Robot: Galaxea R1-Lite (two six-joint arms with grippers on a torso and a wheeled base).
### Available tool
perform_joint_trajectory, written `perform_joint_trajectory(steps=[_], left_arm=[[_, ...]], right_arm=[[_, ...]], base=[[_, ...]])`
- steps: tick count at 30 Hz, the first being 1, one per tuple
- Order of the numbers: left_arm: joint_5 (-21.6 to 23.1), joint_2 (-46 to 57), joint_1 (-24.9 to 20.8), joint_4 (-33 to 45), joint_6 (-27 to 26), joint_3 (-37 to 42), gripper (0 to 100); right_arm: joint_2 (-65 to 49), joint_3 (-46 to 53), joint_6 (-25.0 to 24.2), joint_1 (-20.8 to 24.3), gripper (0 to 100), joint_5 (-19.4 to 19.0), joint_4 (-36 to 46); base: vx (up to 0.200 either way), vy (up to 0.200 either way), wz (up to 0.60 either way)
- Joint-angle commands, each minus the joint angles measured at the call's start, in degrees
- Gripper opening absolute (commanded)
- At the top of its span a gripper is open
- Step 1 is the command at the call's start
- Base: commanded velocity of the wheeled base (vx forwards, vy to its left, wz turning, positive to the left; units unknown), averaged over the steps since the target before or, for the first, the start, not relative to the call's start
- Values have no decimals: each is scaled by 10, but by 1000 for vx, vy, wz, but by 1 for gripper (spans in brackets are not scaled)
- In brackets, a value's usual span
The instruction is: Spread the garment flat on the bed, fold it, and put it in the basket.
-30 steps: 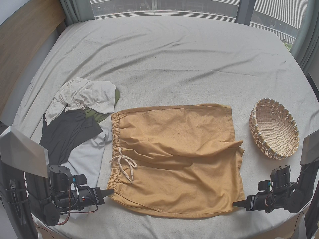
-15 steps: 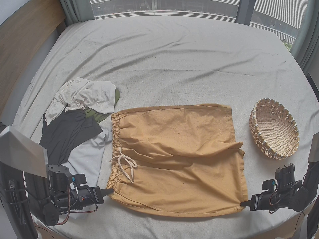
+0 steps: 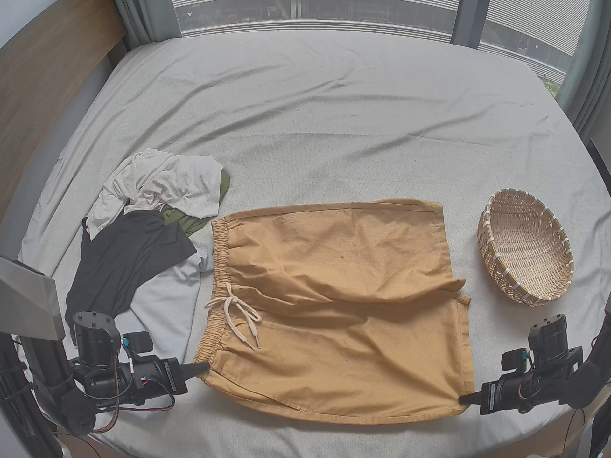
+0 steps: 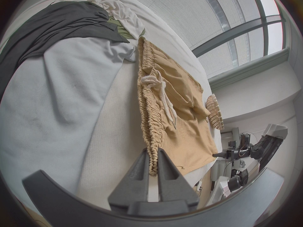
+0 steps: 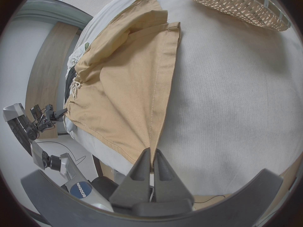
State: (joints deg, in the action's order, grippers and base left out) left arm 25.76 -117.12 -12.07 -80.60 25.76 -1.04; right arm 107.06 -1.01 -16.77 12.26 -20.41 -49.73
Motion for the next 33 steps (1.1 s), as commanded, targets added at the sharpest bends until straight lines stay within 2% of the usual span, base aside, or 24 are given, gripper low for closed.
perform_joint_trajectory(steps=[1, 3, 9, 14, 16, 19, 21, 27, 33], left_arm=[[1, 4, 6, 19, -16, 10, 0], [1, 5, 8, 42, -30, 10, 0], [1, 1, 13, 45, -35, 10, 0], [12, 12, 16, 27, -33, 9, 0], [27, 17, 16, -14, -23, 9, 0], [25, 14, 14, -83, 9, 9, 0], [24, 17, 13, -90, 16, 4, 0], [24, 72, 10, -83, 59, -55, 0], [34, 83, 9, -83, 62, -76, 0]], right_arm=[[-11, 10, 3, 4, 0, 0, 14], [-24, 10, 6, 7, 0, 0, 34], [-81, 10, 5, 27, 0, 0, 91], [-127, 10, 4, 23, 0, -1, 93], [-157, -6, -1, 21, 0, -2, 89], [-190, -29, -4, 11, 0, -6, 88], [-201, -41, -6, 7, 0, -8, 88], [-241, -124, -34, 7, 0, -45, 95], [-231, -170, -41, 6, 0, -79, 91]], base=[[0, 0, 0], [0, 0, 0], [0, 0, 0], [0, 0, 0], [0, 0, 0], [0, 0, 0], [0, 0, 0], [0, 0, 0], [0, 0, 0]])
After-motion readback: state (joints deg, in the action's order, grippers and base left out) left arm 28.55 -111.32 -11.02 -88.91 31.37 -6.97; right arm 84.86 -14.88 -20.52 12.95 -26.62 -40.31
